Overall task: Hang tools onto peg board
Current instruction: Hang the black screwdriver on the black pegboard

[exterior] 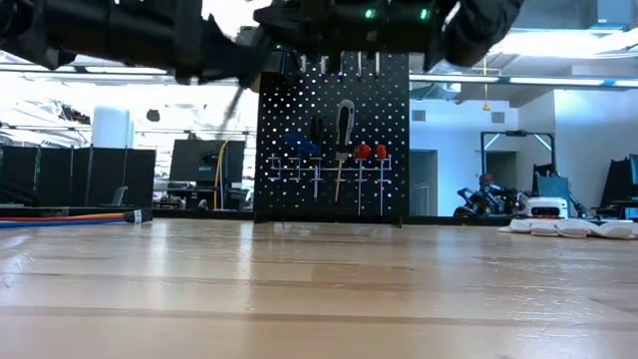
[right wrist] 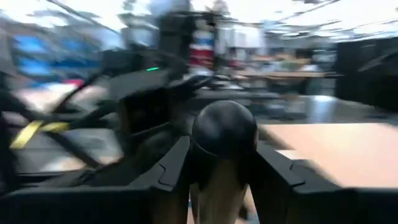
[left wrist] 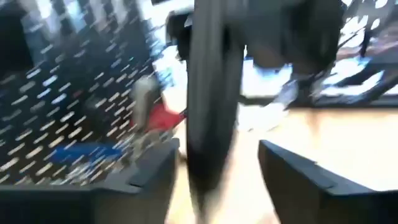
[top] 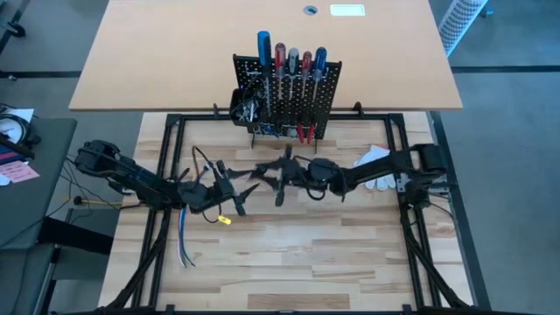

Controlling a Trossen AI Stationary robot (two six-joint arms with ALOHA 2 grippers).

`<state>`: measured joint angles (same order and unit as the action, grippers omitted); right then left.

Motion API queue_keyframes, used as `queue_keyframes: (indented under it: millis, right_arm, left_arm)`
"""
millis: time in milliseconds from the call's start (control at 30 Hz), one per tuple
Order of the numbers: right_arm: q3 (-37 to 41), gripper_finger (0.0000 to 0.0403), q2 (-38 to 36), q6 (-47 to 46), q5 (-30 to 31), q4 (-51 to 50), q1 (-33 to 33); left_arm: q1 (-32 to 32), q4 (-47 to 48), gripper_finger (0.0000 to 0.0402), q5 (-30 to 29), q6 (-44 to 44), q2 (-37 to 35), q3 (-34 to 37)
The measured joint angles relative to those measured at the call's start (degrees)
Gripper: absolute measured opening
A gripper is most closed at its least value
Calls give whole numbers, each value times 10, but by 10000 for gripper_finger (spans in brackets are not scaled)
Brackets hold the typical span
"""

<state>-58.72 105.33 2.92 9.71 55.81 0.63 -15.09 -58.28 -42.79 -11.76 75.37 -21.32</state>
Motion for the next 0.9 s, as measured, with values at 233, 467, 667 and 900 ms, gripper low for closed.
queue_keyframes:
  millis: [233,467,667,900]
  right_arm:
    - [-1,125,-62,156,159,-103,1]
    - [0,125,-12,263,172,21,-28]
    - [0,125,47,321,178,161,-40]
    - [-4,125,74,306,178,208,-60]
  left_arm:
    - [0,229,276,-170,129,-54,0]
    - [0,341,271,-183,223,-71,0]
    - [0,353,271,-183,236,-71,0]
    - [0,352,271,-183,236,-71,0]
